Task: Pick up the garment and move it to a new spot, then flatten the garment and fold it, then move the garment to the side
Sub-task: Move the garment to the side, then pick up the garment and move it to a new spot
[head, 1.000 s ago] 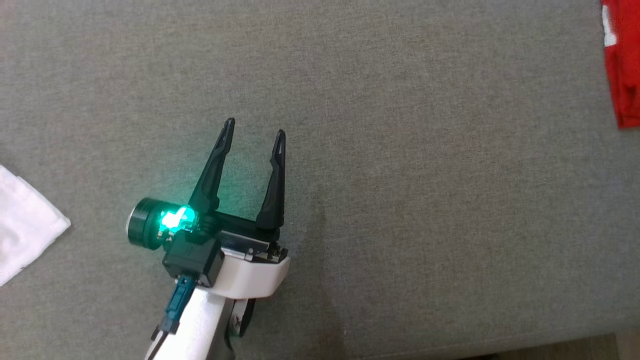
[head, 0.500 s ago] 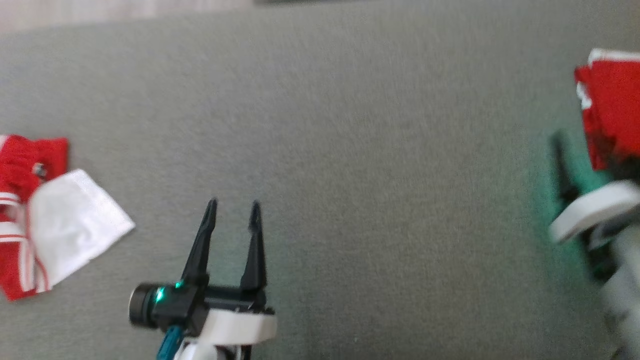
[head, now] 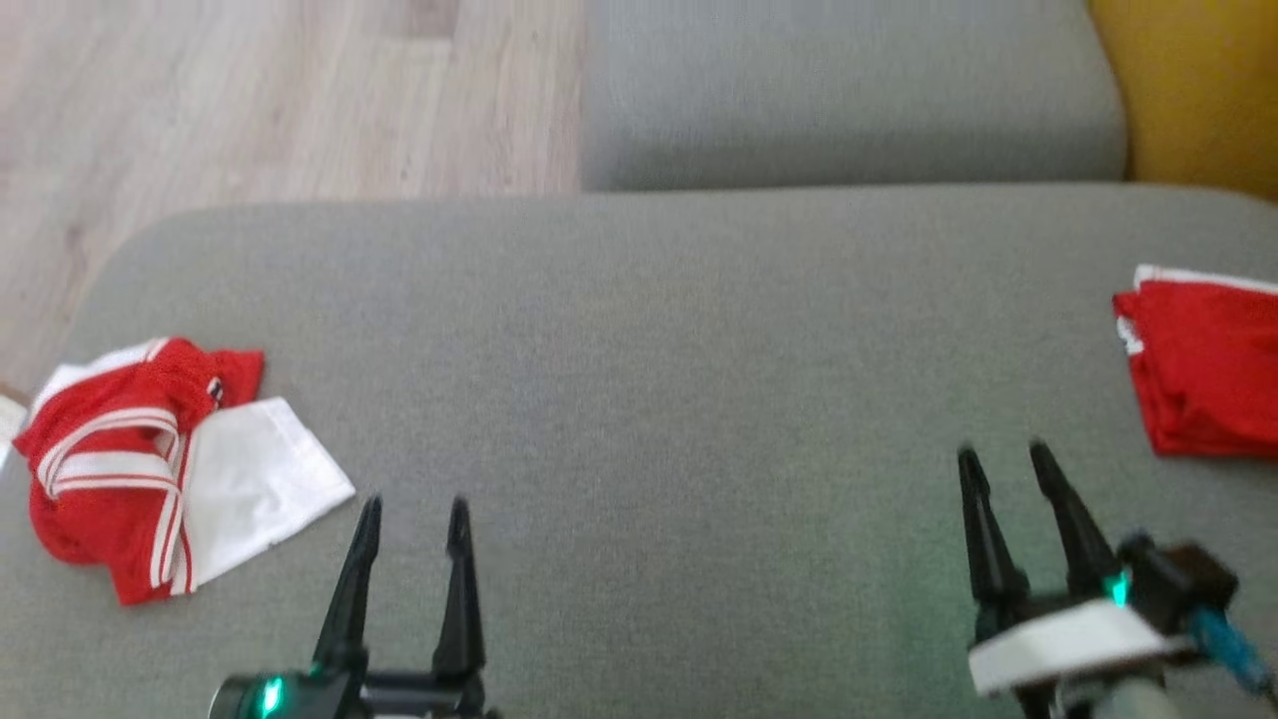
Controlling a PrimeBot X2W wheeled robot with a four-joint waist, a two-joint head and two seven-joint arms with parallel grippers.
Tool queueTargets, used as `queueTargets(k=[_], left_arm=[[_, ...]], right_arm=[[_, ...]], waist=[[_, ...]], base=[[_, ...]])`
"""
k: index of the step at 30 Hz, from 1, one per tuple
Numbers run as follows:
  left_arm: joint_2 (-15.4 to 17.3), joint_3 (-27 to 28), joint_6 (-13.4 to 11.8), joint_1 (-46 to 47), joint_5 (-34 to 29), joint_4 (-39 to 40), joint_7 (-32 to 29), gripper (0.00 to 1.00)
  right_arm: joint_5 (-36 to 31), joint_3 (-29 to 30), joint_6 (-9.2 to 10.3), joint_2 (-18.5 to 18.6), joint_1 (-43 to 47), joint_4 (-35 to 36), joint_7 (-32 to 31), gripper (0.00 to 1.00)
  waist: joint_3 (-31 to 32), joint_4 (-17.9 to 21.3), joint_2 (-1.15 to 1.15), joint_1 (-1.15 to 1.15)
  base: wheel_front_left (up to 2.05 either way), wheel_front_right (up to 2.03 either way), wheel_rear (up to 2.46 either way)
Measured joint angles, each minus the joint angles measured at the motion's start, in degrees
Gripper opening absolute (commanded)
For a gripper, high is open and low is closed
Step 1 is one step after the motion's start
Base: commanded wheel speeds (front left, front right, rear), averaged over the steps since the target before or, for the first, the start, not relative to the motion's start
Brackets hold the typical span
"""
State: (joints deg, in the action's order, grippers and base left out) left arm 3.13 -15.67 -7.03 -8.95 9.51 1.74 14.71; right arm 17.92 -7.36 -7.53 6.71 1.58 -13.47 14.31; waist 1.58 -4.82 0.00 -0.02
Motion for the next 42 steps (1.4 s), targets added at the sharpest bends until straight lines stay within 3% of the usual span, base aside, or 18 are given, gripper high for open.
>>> queueTargets(k=[7, 15, 33, 42], left_arm=[[0.12, 1.71, 0.73, -5.85, -2.42, -0.58, -0.01, 1.00], [0.14, 3.25, 1.99, -5.91, -2.42, -1.34, -0.01, 1.00], [0.14, 4.24, 1.72, -5.81, -1.85, -1.58, -0.01, 1.00], [0.14, 4.42, 1.64, -5.64, -1.93, -1.40, -0.01, 1.00]], right_arm=[[-4.32, 2.12, 0.00, -0.80, 7.76, 1.54, 0.05, 1.00], [-5.77, 2.59, 0.00, -1.44, 7.90, 1.83, 0.05, 1.00], [-6.34, 2.96, 0.00, -1.65, 7.90, 1.92, 0.05, 1.00], [-6.81, 1.93, 0.00, -1.80, 7.97, 1.83, 0.05, 1.00]], waist=[[2.50, 0.40, 0.00, 0.01], [2.81, 0.62, 0.00, 0.01], [2.11, 0.34, 0.00, 0.02], [1.81, -4.48, 0.00, 0.02]], base=[[0.00, 0.00, 0.00], [0.00, 0.00, 0.00], [0.00, 0.00, 0.00], [0.00, 0.00, 0.00]])
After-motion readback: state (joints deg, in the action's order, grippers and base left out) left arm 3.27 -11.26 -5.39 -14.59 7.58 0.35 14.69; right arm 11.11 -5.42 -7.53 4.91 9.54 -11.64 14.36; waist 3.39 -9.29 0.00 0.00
